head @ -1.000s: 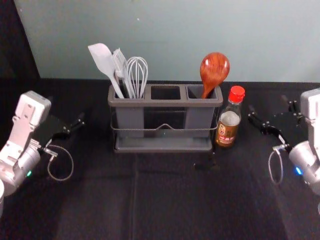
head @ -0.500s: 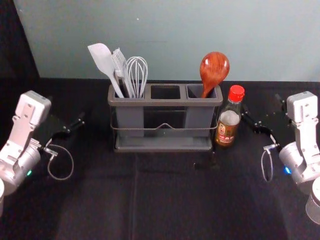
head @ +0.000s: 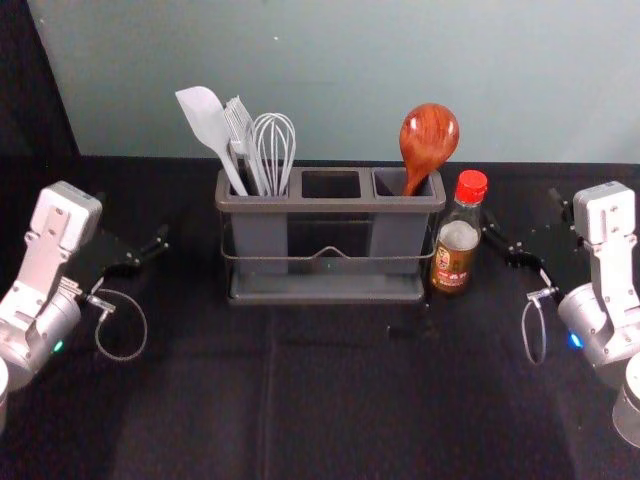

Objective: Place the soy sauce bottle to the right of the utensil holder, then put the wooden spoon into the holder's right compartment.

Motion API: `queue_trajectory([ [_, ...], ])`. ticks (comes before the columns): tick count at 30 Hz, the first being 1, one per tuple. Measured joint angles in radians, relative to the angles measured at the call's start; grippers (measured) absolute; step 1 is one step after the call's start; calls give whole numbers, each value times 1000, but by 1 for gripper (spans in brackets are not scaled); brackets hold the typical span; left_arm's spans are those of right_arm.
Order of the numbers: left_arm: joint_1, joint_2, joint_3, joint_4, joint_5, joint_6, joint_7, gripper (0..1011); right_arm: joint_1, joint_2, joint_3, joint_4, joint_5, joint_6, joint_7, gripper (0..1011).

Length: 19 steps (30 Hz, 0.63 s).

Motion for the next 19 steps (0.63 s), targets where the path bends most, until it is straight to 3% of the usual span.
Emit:
queue_trajectory([
  [19,0,0,0,0,0,0,0,1005,0,2,-1,-1,2,4,2,1003],
])
